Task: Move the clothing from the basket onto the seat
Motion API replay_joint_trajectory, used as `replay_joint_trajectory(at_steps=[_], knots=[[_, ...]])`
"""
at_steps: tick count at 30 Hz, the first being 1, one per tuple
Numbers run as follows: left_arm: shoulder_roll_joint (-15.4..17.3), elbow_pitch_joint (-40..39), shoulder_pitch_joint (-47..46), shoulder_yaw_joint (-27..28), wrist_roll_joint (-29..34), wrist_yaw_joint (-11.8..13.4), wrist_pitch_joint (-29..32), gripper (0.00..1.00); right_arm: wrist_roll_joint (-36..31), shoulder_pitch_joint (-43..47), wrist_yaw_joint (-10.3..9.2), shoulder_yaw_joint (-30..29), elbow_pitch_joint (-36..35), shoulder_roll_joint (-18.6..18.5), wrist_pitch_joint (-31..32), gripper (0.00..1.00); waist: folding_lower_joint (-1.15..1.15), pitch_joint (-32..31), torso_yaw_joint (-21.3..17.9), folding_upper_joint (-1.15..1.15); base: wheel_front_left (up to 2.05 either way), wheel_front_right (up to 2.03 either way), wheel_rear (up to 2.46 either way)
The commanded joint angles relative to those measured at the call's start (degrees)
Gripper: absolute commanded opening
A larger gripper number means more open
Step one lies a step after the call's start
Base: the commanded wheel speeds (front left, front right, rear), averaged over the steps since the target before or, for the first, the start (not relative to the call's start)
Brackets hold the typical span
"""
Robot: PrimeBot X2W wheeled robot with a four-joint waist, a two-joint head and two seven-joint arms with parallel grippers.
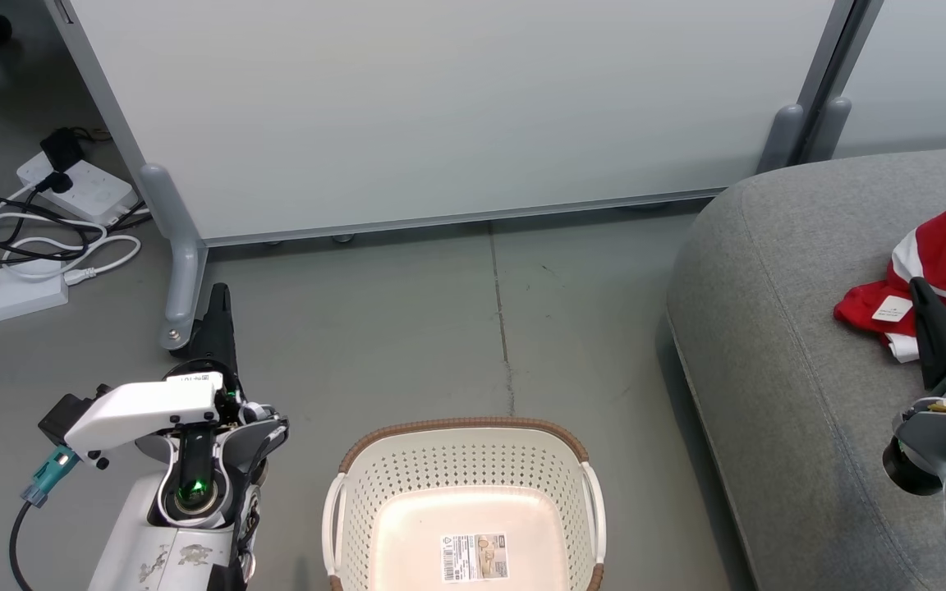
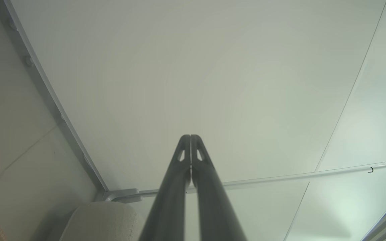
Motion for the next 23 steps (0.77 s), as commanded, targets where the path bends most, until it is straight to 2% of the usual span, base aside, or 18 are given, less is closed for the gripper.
replay_joint_trajectory(at_steps=[1, 23], knots=[[0.1, 0.0, -1.0, 0.2, -0.1, -0.2, 0.1, 0.00, 0.1, -0.2, 0.14, 0.1, 0.0, -0.5, 0.0, 0.00, 0.00, 0.0, 0.0, 0.00, 0.00, 0.00, 0.00], [0.1, 0.0, -1.0, 0.2, -0.1, -0.2, 0.1, 0.00, 0.2, -0.2, 0.14, 0.1, 0.0, -0.5, -0.1, 0.00, 0.00, 0.0, 0.0, 0.00, 0.00, 0.00, 0.00]])
